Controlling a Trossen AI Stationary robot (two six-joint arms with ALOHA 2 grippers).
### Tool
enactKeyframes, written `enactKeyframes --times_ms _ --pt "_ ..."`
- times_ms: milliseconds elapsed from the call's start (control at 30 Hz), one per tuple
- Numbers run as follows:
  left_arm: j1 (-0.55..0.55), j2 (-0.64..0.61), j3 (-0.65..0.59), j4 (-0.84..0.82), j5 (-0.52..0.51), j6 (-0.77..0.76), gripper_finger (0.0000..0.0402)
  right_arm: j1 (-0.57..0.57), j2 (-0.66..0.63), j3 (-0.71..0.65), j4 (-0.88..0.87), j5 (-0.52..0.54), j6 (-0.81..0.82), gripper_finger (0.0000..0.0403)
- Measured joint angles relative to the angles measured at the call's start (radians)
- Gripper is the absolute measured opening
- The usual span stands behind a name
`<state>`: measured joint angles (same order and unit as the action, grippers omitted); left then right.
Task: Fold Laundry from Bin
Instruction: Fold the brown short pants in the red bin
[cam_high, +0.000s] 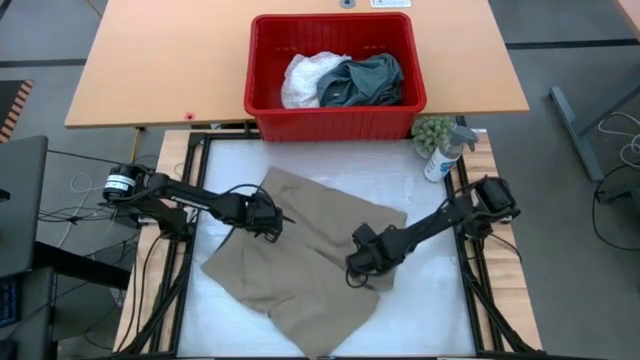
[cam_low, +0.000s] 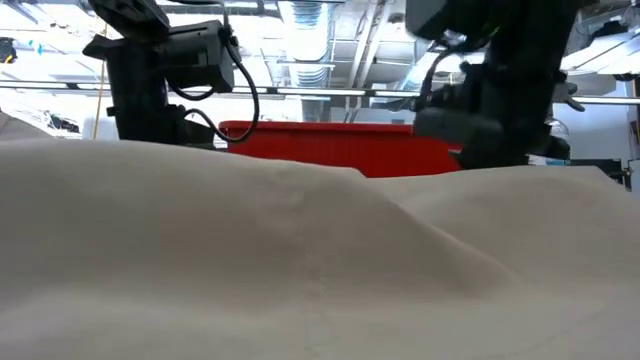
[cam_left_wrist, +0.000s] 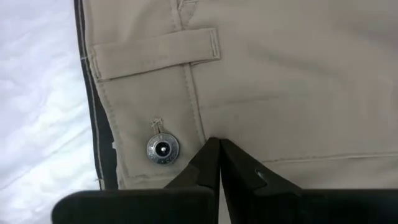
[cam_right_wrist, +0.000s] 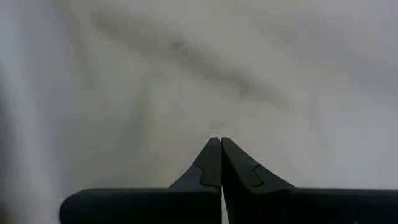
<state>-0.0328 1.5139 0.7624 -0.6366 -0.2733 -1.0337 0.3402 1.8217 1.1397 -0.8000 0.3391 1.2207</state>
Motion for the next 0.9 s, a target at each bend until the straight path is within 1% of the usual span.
enactKeyframes --times_ms 133,333,467,600,667,733,800,900 --pt "-0.008 0.000 0.000 0.046 0.002 -0.007 0.0000 -0.070 0.000 -0.006 0.005 0.007 -0.096 0.0029" --pt "-0.007 -0.002 0.004 0.133 0.017 -0.006 0.0000 -0.200 0.000 -0.006 0.003 0.028 -0.244 0.0023" --pt "-0.007 -0.002 0.037 0.133 0.029 0.026 0.0000 -0.279 -0.002 -0.005 0.001 0.079 -0.339 0.0028" --pt "-0.007 -0.002 0.102 0.090 0.034 0.077 0.0000 -0.338 -0.008 0.041 -0.028 0.073 -0.448 0.0032" --pt "-0.007 -0.002 0.149 0.041 0.044 0.118 0.0000 -0.333 -0.023 0.080 -0.050 0.061 -0.468 0.0029" --pt "-0.007 -0.002 0.194 -0.018 0.065 0.178 0.0000 -0.304 -0.053 0.112 -0.063 0.063 -0.470 0.0024" --pt "-0.010 -0.004 0.221 -0.053 0.115 0.237 0.0000 -0.254 -0.090 0.119 -0.052 0.052 -0.463 0.0020" --pt "-0.024 -0.004 0.224 -0.061 0.187 0.310 0.0000 -0.149 -0.114 0.112 -0.042 0.042 -0.370 0.0020"
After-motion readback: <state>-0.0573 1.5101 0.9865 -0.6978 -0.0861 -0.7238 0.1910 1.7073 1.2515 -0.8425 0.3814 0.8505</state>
